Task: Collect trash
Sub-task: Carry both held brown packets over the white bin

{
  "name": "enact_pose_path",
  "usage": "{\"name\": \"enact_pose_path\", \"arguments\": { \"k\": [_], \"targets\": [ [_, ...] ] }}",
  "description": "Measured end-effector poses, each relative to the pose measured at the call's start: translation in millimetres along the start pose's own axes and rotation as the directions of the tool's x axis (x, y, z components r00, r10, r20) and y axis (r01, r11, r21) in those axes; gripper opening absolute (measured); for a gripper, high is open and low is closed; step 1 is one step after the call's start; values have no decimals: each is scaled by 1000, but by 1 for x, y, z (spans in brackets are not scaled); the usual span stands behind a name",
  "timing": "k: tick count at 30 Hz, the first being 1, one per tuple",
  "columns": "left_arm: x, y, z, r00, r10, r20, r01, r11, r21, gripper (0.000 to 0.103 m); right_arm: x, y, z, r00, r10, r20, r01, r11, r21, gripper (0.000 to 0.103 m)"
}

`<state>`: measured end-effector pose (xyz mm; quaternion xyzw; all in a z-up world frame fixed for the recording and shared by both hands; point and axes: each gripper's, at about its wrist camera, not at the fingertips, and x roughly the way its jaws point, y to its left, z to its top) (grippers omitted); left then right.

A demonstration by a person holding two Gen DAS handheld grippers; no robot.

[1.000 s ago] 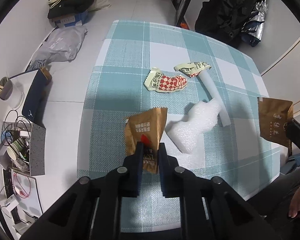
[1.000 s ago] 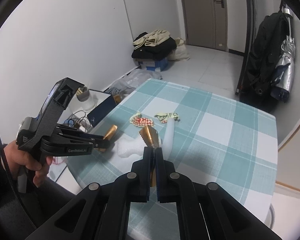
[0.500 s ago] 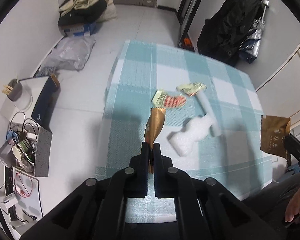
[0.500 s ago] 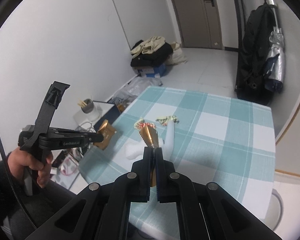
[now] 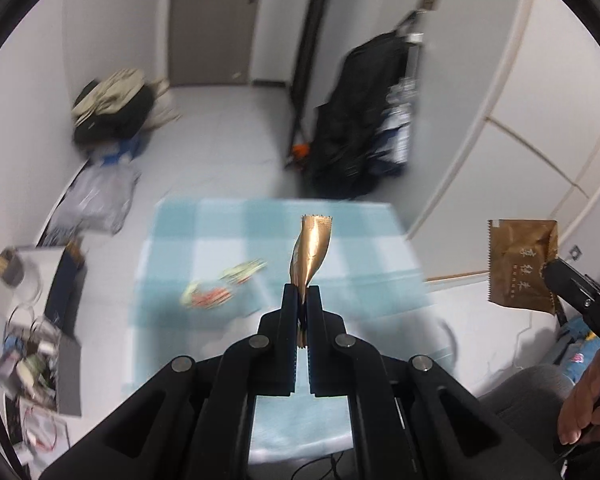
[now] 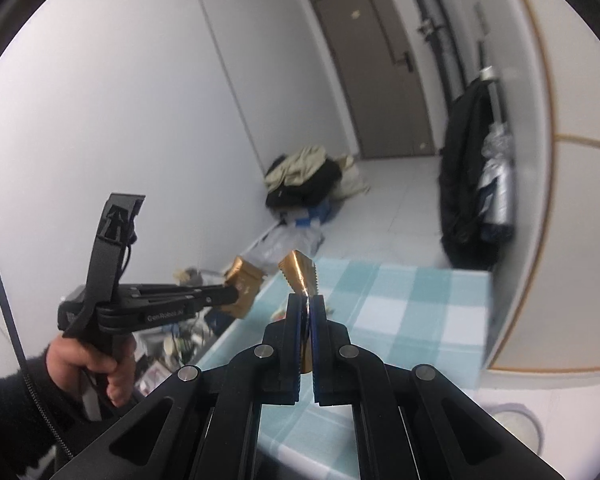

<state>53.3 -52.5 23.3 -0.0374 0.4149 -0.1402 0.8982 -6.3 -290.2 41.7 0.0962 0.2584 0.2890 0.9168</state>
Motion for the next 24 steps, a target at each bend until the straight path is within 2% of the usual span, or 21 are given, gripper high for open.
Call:
{"name": "enact_pose_path", "arguments": {
  "k": [6, 11, 14, 18, 21, 24],
  "targets": [
    [0, -65, 17, 995, -97, 30, 93, 989, 111, 0, -54, -39, 9, 996, -62, 66, 57, 996, 74, 3],
    [10, -106, 27, 983, -185, 7, 181, 970, 162, 0, -89, -76, 7, 985, -154, 82, 144, 982, 120, 3],
    [21, -132, 29, 973, -229, -23, 230, 955, 188, 0, -103, -102, 0, 977, -197, 81, 181, 968, 175, 3],
    [48, -163, 27, 952, -288, -100, 303, 931, 202, 0, -113, -144, -18, 967, -248, 53, 225, 937, 266, 3],
    [73, -182, 22, 939, -305, -159, 334, 918, 213, 0, -111, -178, -38, 963, -271, 9, 252, 906, 340, 3],
    [101, -199, 14, 919, -321, -231, 369, 905, 210, 0, -104, -213, -63, 957, -287, -50, 281, 867, 411, 3]
  ]
}}
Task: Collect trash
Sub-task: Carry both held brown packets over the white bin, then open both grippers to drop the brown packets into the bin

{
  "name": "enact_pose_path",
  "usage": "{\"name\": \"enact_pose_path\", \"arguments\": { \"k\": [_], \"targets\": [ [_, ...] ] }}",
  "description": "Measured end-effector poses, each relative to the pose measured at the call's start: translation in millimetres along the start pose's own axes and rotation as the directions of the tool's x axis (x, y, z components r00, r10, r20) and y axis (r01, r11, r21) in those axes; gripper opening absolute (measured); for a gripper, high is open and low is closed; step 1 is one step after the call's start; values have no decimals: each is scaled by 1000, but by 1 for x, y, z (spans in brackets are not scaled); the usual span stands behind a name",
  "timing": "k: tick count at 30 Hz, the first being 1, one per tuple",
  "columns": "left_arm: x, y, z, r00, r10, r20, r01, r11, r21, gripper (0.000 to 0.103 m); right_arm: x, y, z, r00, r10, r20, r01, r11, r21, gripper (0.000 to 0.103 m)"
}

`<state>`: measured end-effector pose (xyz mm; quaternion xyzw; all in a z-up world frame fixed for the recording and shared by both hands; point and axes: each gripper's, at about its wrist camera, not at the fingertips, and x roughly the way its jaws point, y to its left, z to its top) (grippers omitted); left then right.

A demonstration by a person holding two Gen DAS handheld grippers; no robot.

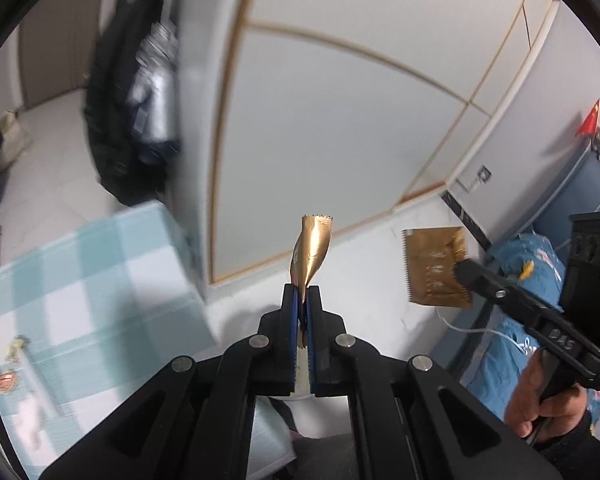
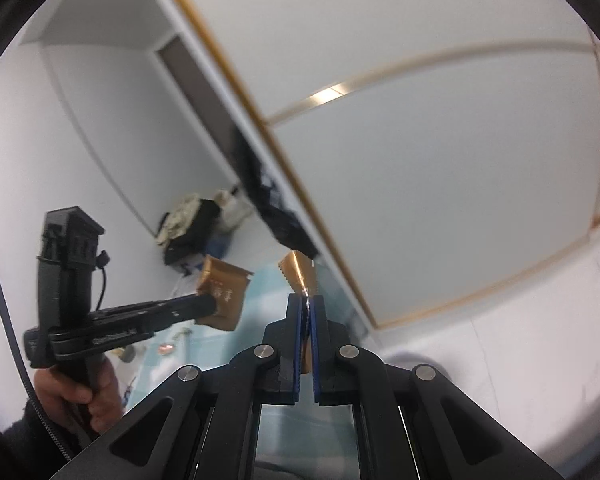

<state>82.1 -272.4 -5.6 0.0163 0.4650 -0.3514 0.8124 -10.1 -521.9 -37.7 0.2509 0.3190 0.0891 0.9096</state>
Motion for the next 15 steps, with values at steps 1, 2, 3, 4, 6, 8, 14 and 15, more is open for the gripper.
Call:
{"name": "enact_pose_path", "arguments": {
  "k": [1, 2, 3, 4, 6, 8, 14, 15],
  "targets": [
    [10, -2, 0, 1000, -10, -22, 10, 1000, -1, 0, 6, -9, -3, 1000, -10, -13, 10, 1000, 15, 3],
    [21, -4, 1, 999, -20, -47, 20, 1000, -2, 0, 12, -18, -6, 1000, -19, -25, 20, 999, 30, 3],
    [34, -5, 0, 997, -30, -74, 30, 1000, -5, 0, 19, -28, -9, 999, -28, -39, 30, 998, 48, 3],
    [43, -6, 0, 995, -36, -93, 36, 999, -6, 0, 27, -39, -13, 998, -34, -57, 38, 997, 68, 3],
    [62, -8, -2, 990, -44, -135, 43, 999, -12, 0, 44, -59, -23, 995, -43, -90, 53, 992, 111, 3],
    [76, -11, -5, 984, -40, -172, 39, 999, -12, 0, 62, -76, -31, 991, -49, -124, 67, 988, 142, 3],
    [120, -12, -14, 955, -45, -295, 32, 998, -47, 0, 114, -117, -58, 973, -17, -230, 74, 968, 239, 3],
    [126, -12, -16, 949, -39, -313, 24, 998, -50, 0, 123, -122, -62, 970, -7, -245, 70, 965, 251, 3]
  ]
}}
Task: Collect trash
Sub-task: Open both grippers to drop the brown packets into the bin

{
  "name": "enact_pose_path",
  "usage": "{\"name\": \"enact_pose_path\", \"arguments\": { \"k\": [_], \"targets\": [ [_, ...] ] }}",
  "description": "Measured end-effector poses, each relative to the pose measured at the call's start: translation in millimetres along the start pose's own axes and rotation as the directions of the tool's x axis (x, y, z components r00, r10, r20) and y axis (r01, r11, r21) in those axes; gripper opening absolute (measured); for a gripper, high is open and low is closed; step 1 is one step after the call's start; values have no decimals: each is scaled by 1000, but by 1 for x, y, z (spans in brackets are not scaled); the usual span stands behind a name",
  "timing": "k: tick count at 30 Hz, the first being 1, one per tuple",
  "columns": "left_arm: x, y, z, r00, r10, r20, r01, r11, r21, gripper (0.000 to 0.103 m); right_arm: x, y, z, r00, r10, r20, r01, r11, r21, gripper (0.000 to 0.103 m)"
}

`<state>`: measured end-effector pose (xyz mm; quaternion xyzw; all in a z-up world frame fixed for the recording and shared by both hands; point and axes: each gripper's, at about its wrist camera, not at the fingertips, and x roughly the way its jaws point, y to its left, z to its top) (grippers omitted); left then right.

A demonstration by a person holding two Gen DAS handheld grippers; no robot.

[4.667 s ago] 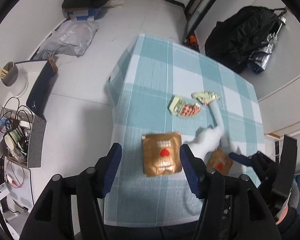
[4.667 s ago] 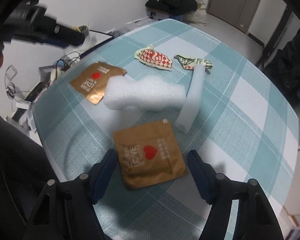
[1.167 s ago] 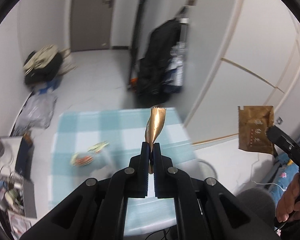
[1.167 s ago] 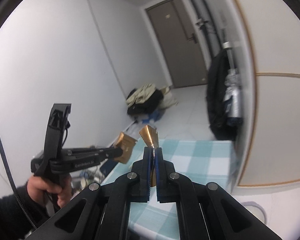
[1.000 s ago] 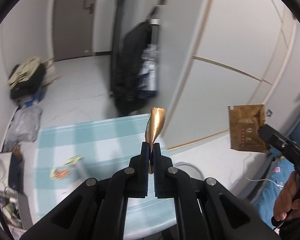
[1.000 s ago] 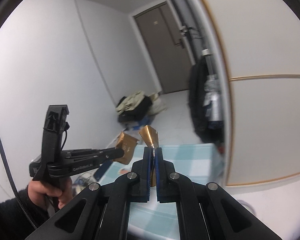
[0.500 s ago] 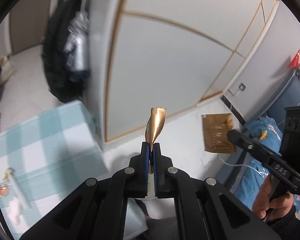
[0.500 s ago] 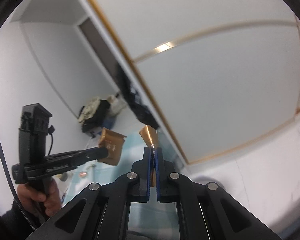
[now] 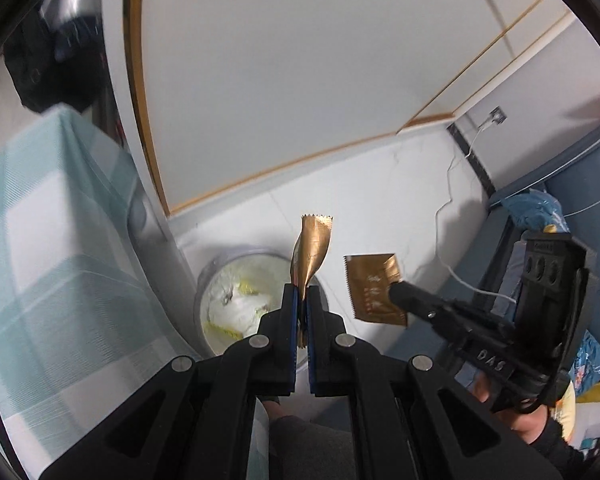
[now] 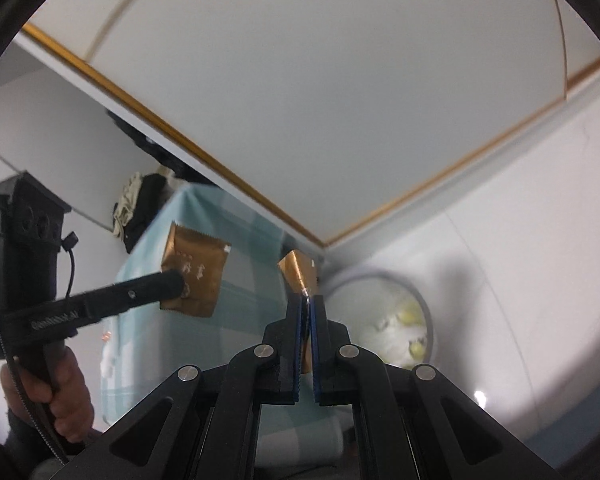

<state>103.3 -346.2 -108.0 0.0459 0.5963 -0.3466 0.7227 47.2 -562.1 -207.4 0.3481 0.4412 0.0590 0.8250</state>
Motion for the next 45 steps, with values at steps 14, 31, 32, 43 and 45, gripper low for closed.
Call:
{"name": "enact_pose_path", "arguments": {
  "k": [14, 31, 32, 43, 45],
  "targets": [
    [49, -1, 7, 989, 21, -148, -24, 1000, -19, 0, 64, -34, -32, 986, 13, -168, -3, 998, 63, 15],
    [74, -5, 7, 971, -3, -238, -6, 999, -39, 0, 8, -51, -30, 987, -146, -68, 149, 988, 46, 74],
    [74, -5, 6, 970, -3, -242, -6, 999, -39, 0, 7, -51, -30, 986, -151, -68, 154, 987, 45, 74],
    [81, -7, 1, 960, 16, -279, -28, 999, -39, 2, -7, -44, -27, 978, -206, -23, 207, 978, 31, 84],
    [82, -6, 0, 958, 15, -288, -28, 999, -40, 2, -6, -44, -28, 976, -213, -34, 214, 976, 29, 84]
  ]
}}
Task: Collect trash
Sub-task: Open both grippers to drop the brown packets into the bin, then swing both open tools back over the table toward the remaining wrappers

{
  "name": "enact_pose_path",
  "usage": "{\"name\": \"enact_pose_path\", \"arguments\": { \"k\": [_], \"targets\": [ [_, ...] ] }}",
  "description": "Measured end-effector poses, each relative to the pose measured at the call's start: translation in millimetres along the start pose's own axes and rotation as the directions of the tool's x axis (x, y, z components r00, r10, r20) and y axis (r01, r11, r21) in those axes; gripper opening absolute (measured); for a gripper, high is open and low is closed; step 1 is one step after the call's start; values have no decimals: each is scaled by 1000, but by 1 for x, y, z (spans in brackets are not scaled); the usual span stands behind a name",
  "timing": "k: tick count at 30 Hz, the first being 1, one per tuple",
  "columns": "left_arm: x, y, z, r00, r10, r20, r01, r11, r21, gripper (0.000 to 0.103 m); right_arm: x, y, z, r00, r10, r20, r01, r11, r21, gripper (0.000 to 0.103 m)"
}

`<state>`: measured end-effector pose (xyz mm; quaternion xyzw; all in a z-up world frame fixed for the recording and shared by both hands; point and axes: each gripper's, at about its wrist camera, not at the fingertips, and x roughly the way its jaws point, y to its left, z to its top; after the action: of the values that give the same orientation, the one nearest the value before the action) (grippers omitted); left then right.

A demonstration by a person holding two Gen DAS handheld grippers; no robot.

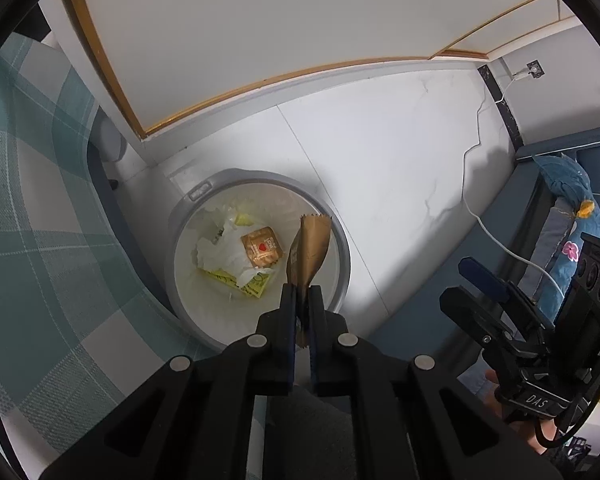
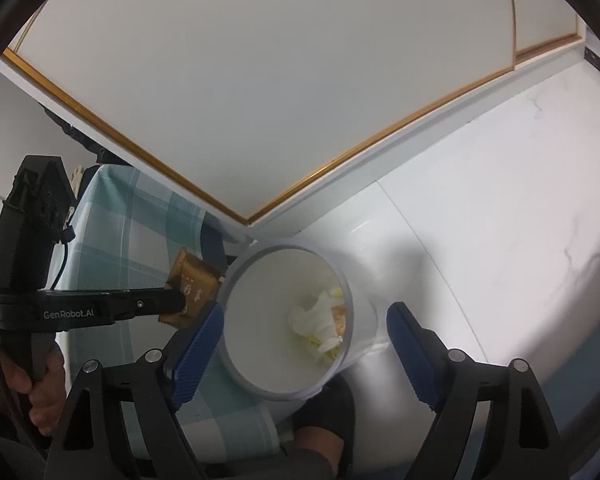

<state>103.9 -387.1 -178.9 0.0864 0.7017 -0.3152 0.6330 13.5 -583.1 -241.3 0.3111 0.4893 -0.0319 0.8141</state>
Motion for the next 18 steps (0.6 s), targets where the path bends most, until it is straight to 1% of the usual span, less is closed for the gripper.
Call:
{"name": "enact_pose_path", "arguments": {
  "k": [1, 2, 3, 5, 9, 12, 13, 15, 17, 18],
  "targets": [
    [1, 0, 0, 1000, 1, -4, -1, 1000, -1, 2, 1, 0, 0, 1000, 3, -3, -3, 1000, 2, 84],
    [0, 0, 0, 1000, 1, -8, -1, 1000, -5, 5, 1, 0, 0, 1000, 5, -4, -5, 1000, 4, 84],
    [1, 1, -1, 1000, 1, -16, -1, 1000, -11, 11, 1, -1, 0, 1000, 3, -4, -3, 1000, 8, 84],
    [-1, 1, -2, 1000, 4, -15, -5, 1000, -19, 19, -2, -1, 1, 1000, 9, 0, -9, 1000, 18, 84],
    [-5, 1, -5, 1000, 28, 4, -28, 1000, -12, 20, -8, 1, 1, 1000, 16, 10, -16, 1000, 16, 88],
    [-7, 3, -8, 1000, 21, 9, -21, 1000, -19, 22, -13, 3, 0, 1000, 9, 16, -9, 1000, 8, 88],
    [-8, 4, -10, 1000, 22, 10, -21, 1000, -23, 25, -15, 3, 0, 1000, 6, 18, -6, 1000, 7, 88],
    [-14, 5, -14, 999, 38, 32, -38, 999, -22, 42, -20, 6, 0, 1000, -1, 25, 1, 1000, -2, 88],
    [-22, 4, -17, 997, 44, 60, -43, 999, -22, 47, -26, 10, 0, 999, -8, 33, 9, 1000, -15, 88],
    [-25, 4, -19, 997, 44, 71, -43, 999, -22, 48, -31, 14, 0, 999, -15, 43, 16, 1000, -25, 88]
  ]
}}
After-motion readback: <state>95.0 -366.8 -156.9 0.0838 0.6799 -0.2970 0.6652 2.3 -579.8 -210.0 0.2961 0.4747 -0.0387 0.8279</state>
